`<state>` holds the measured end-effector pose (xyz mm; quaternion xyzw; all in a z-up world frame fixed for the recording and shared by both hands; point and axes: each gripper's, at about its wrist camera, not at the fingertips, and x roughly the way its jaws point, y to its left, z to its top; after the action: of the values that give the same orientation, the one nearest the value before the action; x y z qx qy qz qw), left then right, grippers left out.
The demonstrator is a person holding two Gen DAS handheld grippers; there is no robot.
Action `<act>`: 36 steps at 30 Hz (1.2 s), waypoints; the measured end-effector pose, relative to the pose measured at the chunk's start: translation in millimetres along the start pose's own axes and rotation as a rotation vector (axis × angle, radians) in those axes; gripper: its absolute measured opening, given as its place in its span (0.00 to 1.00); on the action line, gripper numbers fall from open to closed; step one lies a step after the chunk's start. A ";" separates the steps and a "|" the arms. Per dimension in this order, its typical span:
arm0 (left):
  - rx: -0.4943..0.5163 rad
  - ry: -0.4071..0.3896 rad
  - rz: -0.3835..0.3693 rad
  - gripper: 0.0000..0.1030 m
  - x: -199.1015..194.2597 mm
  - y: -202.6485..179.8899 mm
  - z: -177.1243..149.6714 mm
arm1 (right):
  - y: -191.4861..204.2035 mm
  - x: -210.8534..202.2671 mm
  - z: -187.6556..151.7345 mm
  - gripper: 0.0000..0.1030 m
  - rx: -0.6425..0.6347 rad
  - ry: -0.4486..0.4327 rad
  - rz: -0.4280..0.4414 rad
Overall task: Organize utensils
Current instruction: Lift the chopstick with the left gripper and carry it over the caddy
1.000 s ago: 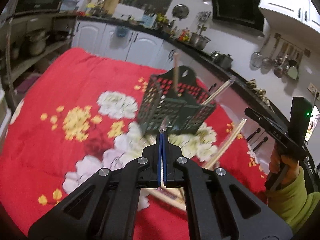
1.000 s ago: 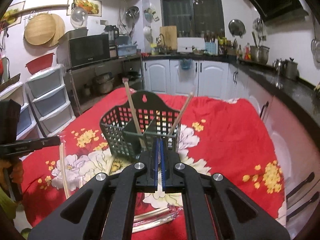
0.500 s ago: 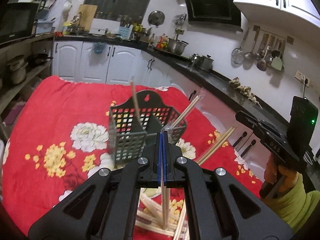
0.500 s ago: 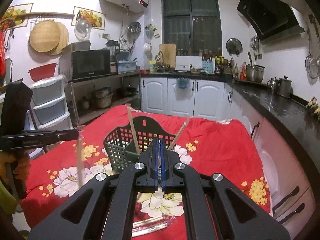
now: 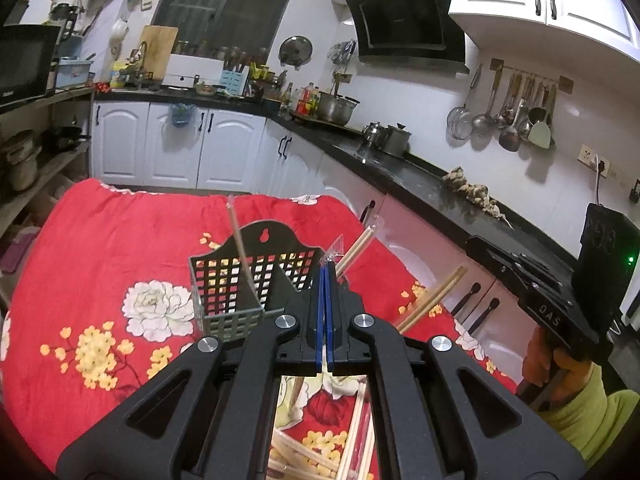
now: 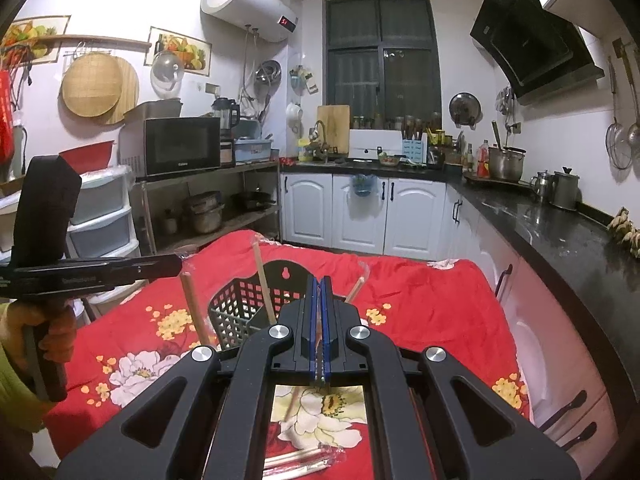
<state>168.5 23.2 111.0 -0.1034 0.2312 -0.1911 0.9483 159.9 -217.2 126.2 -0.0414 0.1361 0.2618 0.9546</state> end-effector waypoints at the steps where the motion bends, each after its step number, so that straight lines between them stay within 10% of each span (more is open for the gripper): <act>1: 0.003 -0.003 -0.002 0.00 0.7 -0.9 1.5 | -0.2 -0.6 1.3 0.02 -0.001 -0.003 -0.002; 36: 0.056 -0.197 0.031 0.00 12.3 -15.4 95.3 | -15.4 1.2 91.0 0.02 0.035 -0.192 -0.042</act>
<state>219.2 14.5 193.5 -0.0914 0.1330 -0.1716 0.9719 190.4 -216.1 213.4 -0.0025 0.0475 0.2419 0.9691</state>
